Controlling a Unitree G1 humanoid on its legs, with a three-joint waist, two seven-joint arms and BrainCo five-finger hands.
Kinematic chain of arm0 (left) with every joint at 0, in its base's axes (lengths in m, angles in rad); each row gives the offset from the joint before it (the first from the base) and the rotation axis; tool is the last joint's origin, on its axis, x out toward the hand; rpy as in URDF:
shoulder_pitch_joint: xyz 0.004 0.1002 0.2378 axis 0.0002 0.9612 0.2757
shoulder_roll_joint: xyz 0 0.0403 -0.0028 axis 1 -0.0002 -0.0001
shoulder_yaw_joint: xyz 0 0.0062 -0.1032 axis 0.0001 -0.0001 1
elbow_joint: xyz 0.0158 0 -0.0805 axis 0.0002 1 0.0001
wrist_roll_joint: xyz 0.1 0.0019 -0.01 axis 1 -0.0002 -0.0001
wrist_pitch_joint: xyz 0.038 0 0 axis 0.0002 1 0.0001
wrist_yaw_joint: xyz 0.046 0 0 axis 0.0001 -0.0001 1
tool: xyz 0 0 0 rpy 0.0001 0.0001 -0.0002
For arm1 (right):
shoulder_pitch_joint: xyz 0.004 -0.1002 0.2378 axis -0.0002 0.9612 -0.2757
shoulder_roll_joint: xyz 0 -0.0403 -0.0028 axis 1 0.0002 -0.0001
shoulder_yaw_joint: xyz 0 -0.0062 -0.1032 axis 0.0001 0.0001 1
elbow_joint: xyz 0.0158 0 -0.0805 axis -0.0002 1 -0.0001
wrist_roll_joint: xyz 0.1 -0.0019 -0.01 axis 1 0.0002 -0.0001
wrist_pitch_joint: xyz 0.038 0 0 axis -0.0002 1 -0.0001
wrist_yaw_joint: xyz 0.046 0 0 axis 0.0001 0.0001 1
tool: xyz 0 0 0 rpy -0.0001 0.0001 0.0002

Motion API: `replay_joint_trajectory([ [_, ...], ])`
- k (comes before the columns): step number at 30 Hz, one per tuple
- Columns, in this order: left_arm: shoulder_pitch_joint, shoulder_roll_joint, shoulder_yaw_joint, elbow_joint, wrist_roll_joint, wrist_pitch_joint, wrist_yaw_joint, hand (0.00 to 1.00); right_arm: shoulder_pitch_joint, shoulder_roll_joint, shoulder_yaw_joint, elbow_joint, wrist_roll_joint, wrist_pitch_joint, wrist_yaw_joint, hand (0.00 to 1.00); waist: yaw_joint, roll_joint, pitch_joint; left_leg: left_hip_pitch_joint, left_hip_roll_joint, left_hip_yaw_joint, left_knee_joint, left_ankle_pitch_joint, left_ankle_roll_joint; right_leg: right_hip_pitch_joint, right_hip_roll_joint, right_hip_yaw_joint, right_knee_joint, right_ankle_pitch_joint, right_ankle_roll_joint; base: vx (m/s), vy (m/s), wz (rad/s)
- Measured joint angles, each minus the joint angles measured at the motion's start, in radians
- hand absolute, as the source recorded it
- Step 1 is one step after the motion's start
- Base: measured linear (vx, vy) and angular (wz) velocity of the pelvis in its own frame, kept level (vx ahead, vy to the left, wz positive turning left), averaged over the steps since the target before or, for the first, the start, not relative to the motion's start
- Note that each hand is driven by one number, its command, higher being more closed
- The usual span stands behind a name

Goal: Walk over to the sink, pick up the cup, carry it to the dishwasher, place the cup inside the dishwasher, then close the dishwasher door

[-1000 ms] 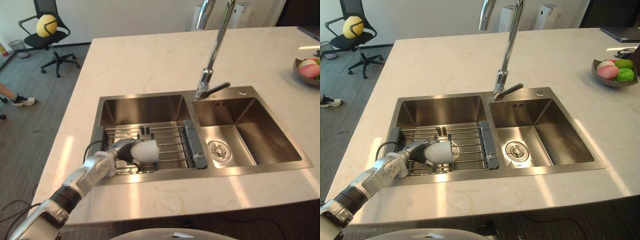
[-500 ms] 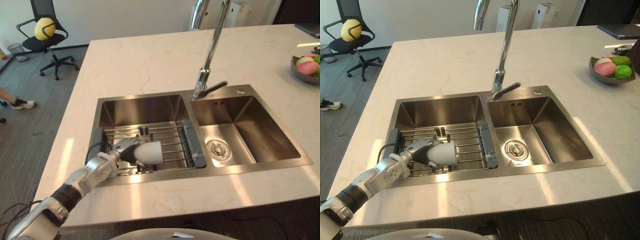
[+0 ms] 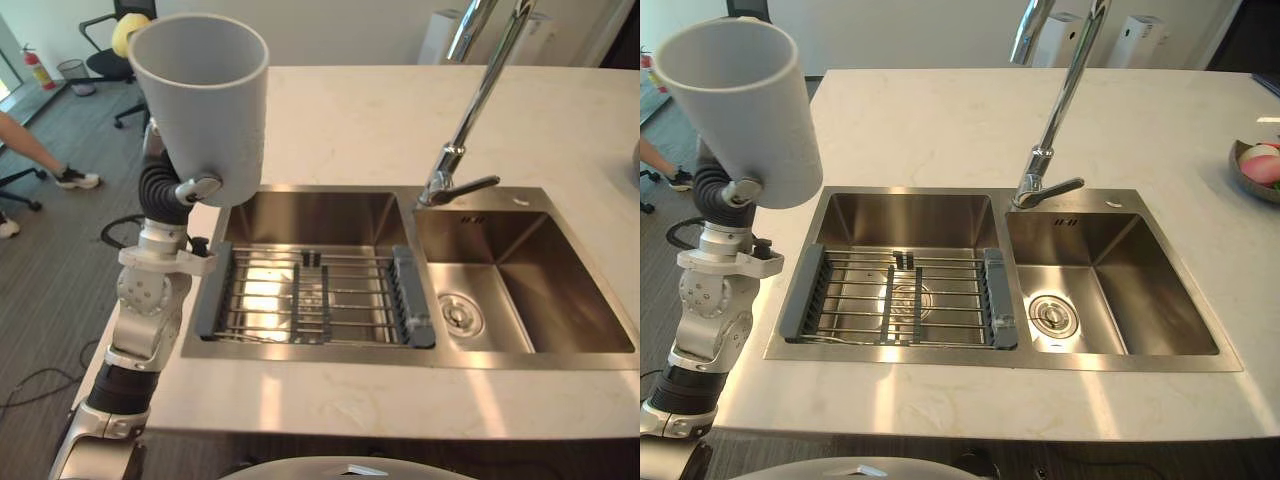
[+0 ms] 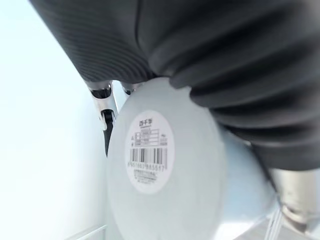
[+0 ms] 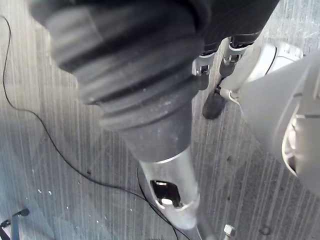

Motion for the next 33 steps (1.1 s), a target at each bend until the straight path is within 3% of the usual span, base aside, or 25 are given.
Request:
replay_joint_trajectory([
  [6, 0.050, -0.146, 0.211, 0.001, -0.329, 0.045, -0.054, 1.00, -0.017, 0.007, 0.000, -0.002, -0.039, 0.000, -0.042, 0.00, 0.036, -0.004, -0.004, -0.010, -0.010, -0.037, 0.000, 0.016, 0.010, 0.006, -0.011, -0.026, 0.010, -0.003, 0.004, -0.05, 0.001, 0.16],
  [8, 0.094, -0.180, 0.230, 0.003, -0.375, 0.062, -0.073, 1.00, -0.016, 0.014, 0.002, -0.004, -0.063, -0.002, -0.057, 0.00, 0.051, -0.010, -0.004, -0.009, -0.016, -0.046, 0.000, 0.019, 0.014, 0.004, -0.020, -0.030, 0.032, -0.012, 0.005, -0.02, 0.024, 0.13],
  [12, 0.179, -0.217, 0.268, -0.002, -0.380, 0.090, -0.089, 1.00, -0.012, 0.043, 0.061, -0.046, -0.132, -0.001, -0.101, 0.00, 0.075, -0.037, -0.006, -0.001, -0.034, -0.054, 0.000, 0.019, 0.021, -0.026, -0.056, -0.034, 0.113, -0.051, 0.006, -0.04, 0.051, 0.07],
  [17, 0.248, -0.224, 0.510, -0.008, -0.379, 0.107, -0.109, 1.00, -0.004, 0.053, 0.133, -0.123, -0.240, 0.016, -0.153, 0.00, 0.093, -0.062, -0.008, -0.002, -0.065, -0.047, -0.006, 0.007, 0.030, -0.057, -0.092, -0.021, 0.145, -0.053, 0.000, -0.03, 0.070, -0.11],
  [19, 0.251, -0.222, 0.601, -0.004, -0.379, 0.099, -0.117, 1.00, 0.006, 0.054, 0.144, -0.121, -0.277, 0.021, -0.152, 0.00, 0.107, -0.069, -0.013, -0.003, -0.067, -0.051, -0.006, 0.005, 0.029, -0.062, -0.096, -0.040, 0.151, -0.064, -0.034, 0.00, 0.025, 0.01],
  [21, 0.253, -0.216, 0.676, 0.010, -0.379, 0.059, -0.121, 1.00, 0.029, 0.054, 0.175, -0.119, -0.320, 0.018, -0.147, 0.00, 0.123, -0.075, -0.017, -0.007, -0.062, -0.075, -0.005, 0.003, 0.026, -0.064, -0.103, -0.103, 0.180, -0.085, -0.121, 0.04, 0.004, 0.13],
  [22, 0.253, -0.211, 0.685, 0.021, -0.378, 0.050, -0.121, 1.00, 0.033, 0.054, 0.180, -0.118, -0.330, 0.015, -0.142, 0.00, 0.127, -0.076, -0.017, -0.008, -0.062, -0.081, -0.004, 0.002, 0.026, -0.064, -0.106, -0.112, 0.189, -0.086, -0.131, 0.07, -0.007, 0.09],
  [24, 0.261, -0.203, 0.714, 0.063, -0.378, 0.007, -0.115, 1.00, 0.036, 0.051, 0.202, -0.114, -0.351, -0.011, -0.130, 0.00, 0.139, -0.080, -0.021, -0.006, -0.052, -0.082, 0.001, -0.003, 0.029, -0.083, -0.120, -0.186, 0.251, -0.045, -0.114, 0.07, -0.005, -0.05],
  [26, 0.262, -0.199, 0.719, 0.083, -0.376, -0.013, -0.103, 1.00, 0.021, 0.052, 0.210, -0.108, -0.353, -0.034, -0.120, 0.00, 0.154, -0.089, -0.026, -0.060, -0.040, -0.082, 0.070, -0.038, 0.034, -0.097, -0.119, -0.186, 0.249, -0.022, -0.099, 0.01, 0.007, -0.11],
  [28, 0.263, -0.196, 0.726, 0.128, -0.360, -0.022, -0.095, 1.00, -0.001, 0.043, 0.211, -0.081, -0.371, -0.064, -0.101, 0.00, 0.158, -0.091, -0.024, -0.112, -0.026, -0.084, 0.153, -0.072, 0.052, -0.106, -0.130, -0.181, 0.281, -0.056, -0.089, 0.00, -0.023, 0.09],
  [30, 0.264, -0.170, 0.734, 0.175, -0.361, -0.022, -0.075, 1.00, -0.009, 0.039, 0.239, -0.068, -0.382, -0.093, -0.085, 0.00, 0.159, -0.090, -0.024, -0.157, -0.025, -0.109, 0.251, -0.111, 0.054, -0.092, -0.137, -0.166, 0.344, -0.158, -0.038, 0.02, -0.090, 0.36],
  [31, 0.264, -0.162, 0.741, 0.177, -0.362, -0.022, -0.074, 1.00, -0.012, 0.039, 0.243, -0.067, -0.383, -0.098, -0.082, 0.00, 0.159, -0.090, -0.024, -0.172, -0.025, -0.116, 0.275, -0.116, 0.053, -0.090, -0.137, -0.160, 0.339, -0.174, -0.014, 0.04, -0.138, 0.42],
  [32, 0.261, -0.154, 0.746, 0.181, -0.362, -0.026, -0.070, 1.00, -0.028, 0.030, 0.243, -0.059, -0.383, -0.104, -0.071, 0.00, 0.160, -0.071, -0.011, -0.183, -0.014, -0.138, 0.303, -0.115, 0.050, -0.080, -0.124, -0.172, 0.331, -0.188, 0.014, -0.01, -0.147, 0.45],
  [33, 0.259, -0.152, 0.742, 0.187, -0.361, -0.027, -0.063, 1.00, -0.043, 0.010, 0.243, -0.045, -0.382, -0.109, -0.062, 0.00, 0.163, -0.042, 0.007, -0.188, 0.005, -0.164, 0.319, -0.109, 0.041, -0.058, -0.100, -0.192, 0.327, -0.187, 0.013, -0.04, -0.157, 0.43],
])
